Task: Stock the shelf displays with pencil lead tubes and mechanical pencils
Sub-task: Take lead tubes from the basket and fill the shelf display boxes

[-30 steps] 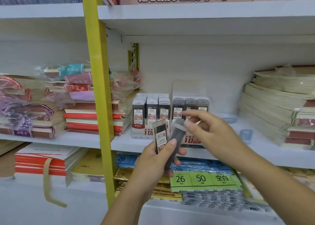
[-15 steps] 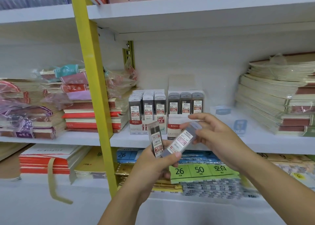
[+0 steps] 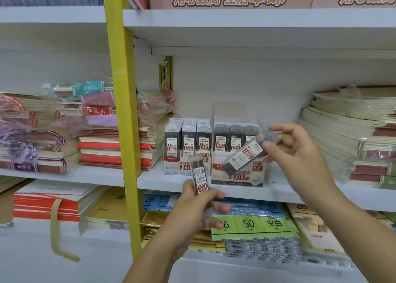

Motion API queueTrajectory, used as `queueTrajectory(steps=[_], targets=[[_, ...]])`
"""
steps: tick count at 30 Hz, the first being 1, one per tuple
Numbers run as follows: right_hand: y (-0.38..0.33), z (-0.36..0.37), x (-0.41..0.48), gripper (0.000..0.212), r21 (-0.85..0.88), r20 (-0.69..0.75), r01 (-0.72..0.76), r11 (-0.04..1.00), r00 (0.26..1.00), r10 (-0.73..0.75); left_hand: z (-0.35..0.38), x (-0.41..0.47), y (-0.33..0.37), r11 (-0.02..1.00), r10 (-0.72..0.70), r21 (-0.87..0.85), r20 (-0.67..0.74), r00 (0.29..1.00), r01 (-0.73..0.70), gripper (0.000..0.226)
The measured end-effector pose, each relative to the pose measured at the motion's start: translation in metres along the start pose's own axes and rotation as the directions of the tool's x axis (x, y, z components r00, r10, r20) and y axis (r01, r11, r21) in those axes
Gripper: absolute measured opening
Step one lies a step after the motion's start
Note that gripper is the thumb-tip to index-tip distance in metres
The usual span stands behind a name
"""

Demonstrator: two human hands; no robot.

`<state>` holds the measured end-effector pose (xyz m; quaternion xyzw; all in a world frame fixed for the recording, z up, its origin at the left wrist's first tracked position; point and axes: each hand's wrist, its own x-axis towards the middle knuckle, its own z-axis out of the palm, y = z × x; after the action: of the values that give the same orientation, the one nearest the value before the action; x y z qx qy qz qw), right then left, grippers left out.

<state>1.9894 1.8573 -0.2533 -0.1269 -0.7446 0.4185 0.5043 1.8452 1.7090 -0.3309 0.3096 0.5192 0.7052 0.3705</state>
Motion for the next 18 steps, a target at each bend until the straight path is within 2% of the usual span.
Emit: queueTrajectory(steps=[2,4,7,10,11,16,18], targets=[[-0.013,-0.012,0.026,0.028,-0.196,-0.028,0.147,0.970,0.987,-0.155,-0.004,0.004,0.001,1.000,0.029,-0.006,-0.021,0.999,-0.029,0.018],[-0.021,-0.018,0.052,0.031,-0.349,0.023,0.251,0.903,0.966,-0.259,-0.009,0.007,0.001,0.998,0.069,0.015,-0.039,0.997,-0.069,0.014],[-0.023,-0.020,0.081,0.031,-0.505,0.144,0.329,0.798,0.944,-0.298,-0.014,0.011,0.002,0.992,0.116,0.048,-0.059,0.991,-0.114,0.009],[-0.014,-0.017,0.093,0.029,-0.686,0.299,0.392,0.613,0.920,-0.253,-0.015,0.013,0.003,0.986,0.143,0.093,-0.067,0.987,-0.136,0.008],[-0.009,-0.015,0.095,0.028,-0.706,0.329,0.401,0.584,0.915,-0.232,-0.015,0.014,0.003,0.984,0.148,0.108,-0.063,0.987,-0.141,0.009],[0.011,-0.009,0.099,0.023,-0.731,0.338,0.335,0.594,0.935,-0.111,-0.017,0.017,0.003,0.978,0.168,0.138,-0.048,0.985,-0.160,0.013],[0.016,-0.007,0.100,0.017,-0.764,0.337,0.336,0.551,0.936,-0.103,-0.018,0.018,0.004,0.976,0.176,0.141,-0.050,0.983,-0.168,0.014]])
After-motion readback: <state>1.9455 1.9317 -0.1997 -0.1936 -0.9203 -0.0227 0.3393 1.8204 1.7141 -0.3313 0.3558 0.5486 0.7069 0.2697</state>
